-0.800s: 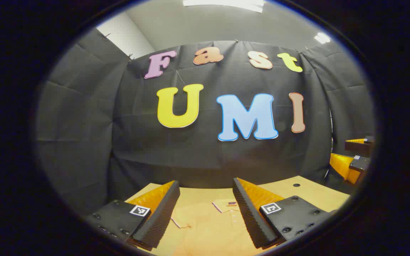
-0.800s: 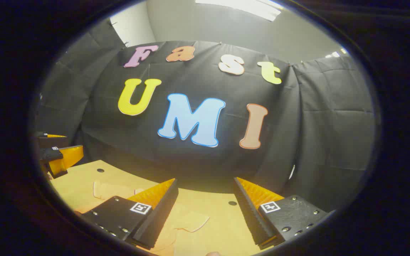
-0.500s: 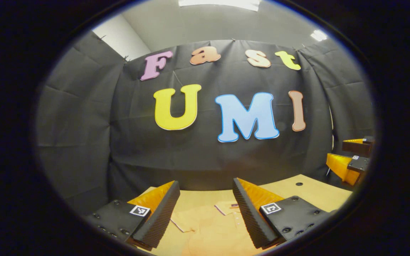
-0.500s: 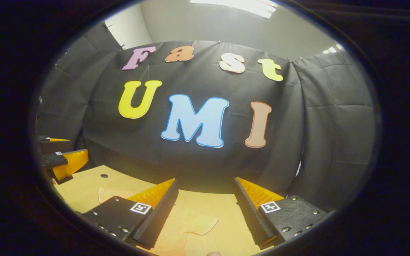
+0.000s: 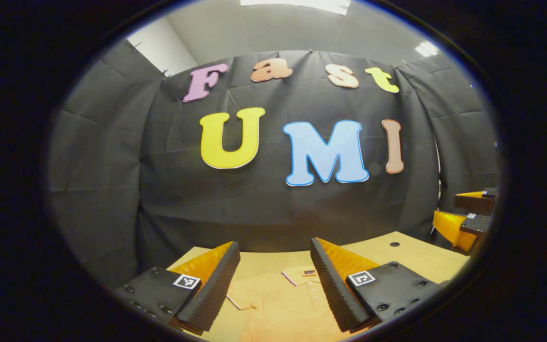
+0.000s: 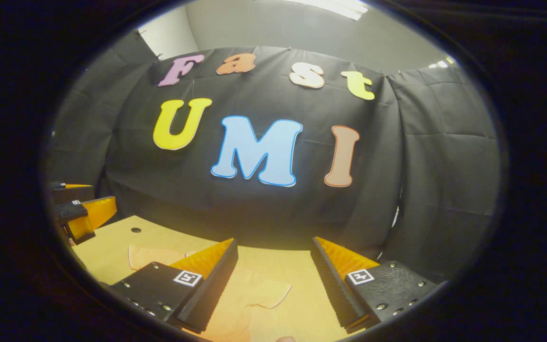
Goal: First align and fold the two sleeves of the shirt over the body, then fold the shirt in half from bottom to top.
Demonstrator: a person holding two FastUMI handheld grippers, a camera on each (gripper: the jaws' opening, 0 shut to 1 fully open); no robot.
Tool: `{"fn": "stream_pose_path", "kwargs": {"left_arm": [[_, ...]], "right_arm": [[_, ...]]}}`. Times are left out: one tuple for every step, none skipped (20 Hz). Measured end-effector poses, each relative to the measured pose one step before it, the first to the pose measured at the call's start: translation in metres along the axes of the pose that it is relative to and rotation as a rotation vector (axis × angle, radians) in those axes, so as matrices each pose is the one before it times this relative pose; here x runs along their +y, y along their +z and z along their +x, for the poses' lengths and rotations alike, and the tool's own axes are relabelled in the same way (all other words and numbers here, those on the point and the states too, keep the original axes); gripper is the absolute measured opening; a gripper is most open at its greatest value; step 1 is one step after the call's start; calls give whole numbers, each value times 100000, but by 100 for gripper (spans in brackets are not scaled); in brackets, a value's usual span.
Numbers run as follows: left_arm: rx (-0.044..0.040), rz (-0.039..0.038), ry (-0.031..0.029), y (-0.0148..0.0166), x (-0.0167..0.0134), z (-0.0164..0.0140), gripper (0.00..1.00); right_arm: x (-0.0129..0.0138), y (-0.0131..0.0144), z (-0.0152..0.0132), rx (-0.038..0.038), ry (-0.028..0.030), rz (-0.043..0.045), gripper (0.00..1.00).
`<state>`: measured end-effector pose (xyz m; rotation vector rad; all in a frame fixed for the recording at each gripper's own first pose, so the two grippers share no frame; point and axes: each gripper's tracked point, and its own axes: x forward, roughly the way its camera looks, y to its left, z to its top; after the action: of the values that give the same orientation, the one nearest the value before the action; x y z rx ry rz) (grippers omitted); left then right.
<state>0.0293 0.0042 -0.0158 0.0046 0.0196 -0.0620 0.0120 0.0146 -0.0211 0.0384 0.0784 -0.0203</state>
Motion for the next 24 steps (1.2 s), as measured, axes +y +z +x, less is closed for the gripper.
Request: {"fn": "stream_pose_path", "kwargs": {"left_arm": [[712, -718, -341, -354, -177, 2, 98], [550, -123, 130, -286, 59, 222, 98], [181, 150, -35, -59, 56, 106, 98], [217, 58, 177, -99, 29, 204, 98], [426, -78, 42, -336, 155, 255, 98], [113, 124, 452, -139, 159, 205, 98], [-46, 203, 636, -100, 295, 277, 98], [240, 262, 532, -197, 234, 167, 97], [393, 207, 477, -272, 134, 377, 98], [428, -32, 40, -199, 188, 256, 97], [740, 111, -190, -308, 102, 217, 98], [673, 675, 199, -308, 79, 193, 98], [-78, 753, 492, -29, 151, 317, 98], [-40, 249, 238, -11, 247, 369, 98], [10, 78, 64, -108, 117, 319, 98], [126, -67, -236, -188, 74, 334, 98], [267, -152, -16, -220, 52, 274, 97], [469, -234, -41, -223, 117, 197, 97], [168, -331, -13, -100, 36, 66, 97], [18, -209, 203, -114, 131, -1, 97], [215, 241, 505, -137, 125, 1, 96], [95, 429, 399, -96, 164, -54, 97], [-86, 208, 451, -57, 237, -10, 97], [-12, -84, 198, 32, 111, -98, 97]], "right_arm": [[-126, -50, -19, -82, -397, 76, 95], [-81, -61, 154, 47, -297, 554, 94], [85, -153, 247, 126, 169, 819, 95], [63, -341, 312, 1157, 17, 629, 95], [-64, -601, 427, 1505, 12, 460, 95], [-8, -482, 564, 1804, -29, 208, 95], [16, -685, 561, 1797, -151, 134, 95], [-62, -596, 661, 1907, -79, 301, 96], [94, -913, 663, 2374, 438, 762, 95], [188, -785, 606, 2299, 1195, 1173, 96], [183, -1064, 772, 3006, 1092, 1155, 95], [-181, -762, 710, 2562, -266, 584, 95], [-177, -1089, 943, 3416, -235, 413, 96], [-158, -527, 741, 1902, -913, 116, 96], [-318, -570, 778, 1505, -707, 144, 96], [-238, -444, 901, 1595, -805, 92, 95], [-312, -445, 757, 1241, -803, -52, 96], [-287, -509, 1055, 2413, -815, -152, 96], [-254, -663, 1072, 2293, -801, -93, 96], [-113, -642, 1249, 2834, -656, 189, 95], [-104, -770, 1119, 2966, -310, 680, 95], [-21, -534, 1158, 2303, -50, 1158, 96], [-124, -813, 1044, 2782, 147, 939, 96], [-15, -688, 1051, 2543, 52, 776, 96]]}}
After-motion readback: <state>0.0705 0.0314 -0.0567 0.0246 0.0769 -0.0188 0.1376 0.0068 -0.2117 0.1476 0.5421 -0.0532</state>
